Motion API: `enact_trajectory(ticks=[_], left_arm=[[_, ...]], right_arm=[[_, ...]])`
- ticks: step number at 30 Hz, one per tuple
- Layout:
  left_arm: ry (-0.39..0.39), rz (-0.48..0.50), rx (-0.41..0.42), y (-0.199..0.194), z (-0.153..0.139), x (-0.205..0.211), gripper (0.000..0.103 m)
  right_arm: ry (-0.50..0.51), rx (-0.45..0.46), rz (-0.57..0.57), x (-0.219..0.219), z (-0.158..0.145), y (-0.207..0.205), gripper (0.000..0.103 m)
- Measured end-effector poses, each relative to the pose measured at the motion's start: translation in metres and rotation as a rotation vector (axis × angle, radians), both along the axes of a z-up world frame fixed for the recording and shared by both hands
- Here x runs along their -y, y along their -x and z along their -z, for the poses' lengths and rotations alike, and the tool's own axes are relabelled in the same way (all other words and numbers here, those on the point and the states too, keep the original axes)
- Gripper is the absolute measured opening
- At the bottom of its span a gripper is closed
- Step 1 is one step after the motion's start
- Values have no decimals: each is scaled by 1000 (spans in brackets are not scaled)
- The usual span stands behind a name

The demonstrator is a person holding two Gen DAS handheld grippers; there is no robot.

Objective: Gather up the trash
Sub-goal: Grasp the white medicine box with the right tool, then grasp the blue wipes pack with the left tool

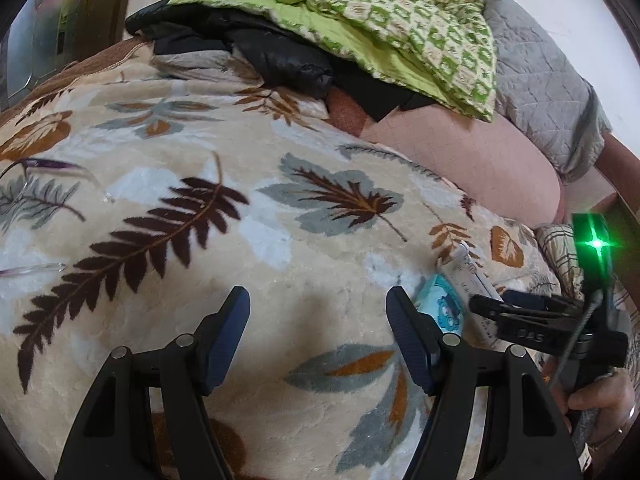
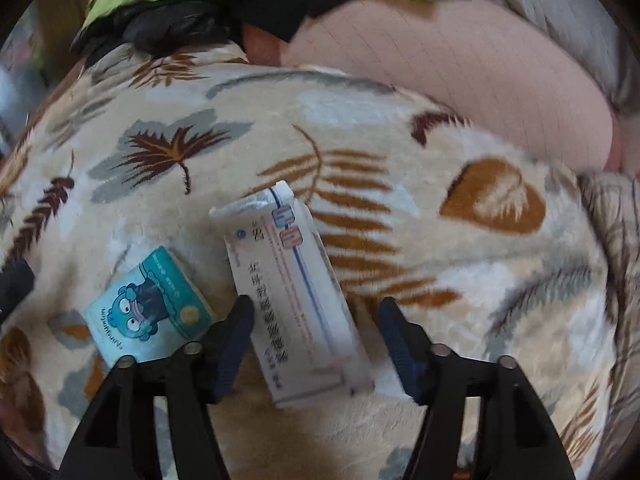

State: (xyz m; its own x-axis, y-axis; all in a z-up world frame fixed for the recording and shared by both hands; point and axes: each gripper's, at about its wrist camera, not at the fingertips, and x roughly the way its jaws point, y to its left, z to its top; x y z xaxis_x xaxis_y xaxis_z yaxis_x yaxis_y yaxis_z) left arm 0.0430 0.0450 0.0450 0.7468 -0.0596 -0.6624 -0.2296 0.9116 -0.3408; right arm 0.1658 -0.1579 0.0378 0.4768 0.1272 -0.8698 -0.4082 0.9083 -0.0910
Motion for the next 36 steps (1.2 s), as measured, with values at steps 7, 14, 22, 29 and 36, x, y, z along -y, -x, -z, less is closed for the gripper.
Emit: enact_trajectory(ticks=[7, 14, 22, 29, 36], left_arm=[[-37, 127, 29, -7, -4, 22, 73], [-96, 294, 30, -19, 0, 56, 74], [-302, 404, -58, -42, 16, 108, 74], [-218, 330, -107, -71, 28, 86, 47], [-186, 330, -44, -56, 17, 79, 24]], right_arm=[[41, -20, -24, -14, 14, 8, 65], [-236, -23, 228, 47, -10, 40, 15], [-402, 30, 388, 81, -33, 128, 15], [-430, 38, 422, 76, -30, 153, 15], [-398, 88, 487, 82, -38, 183, 15]])
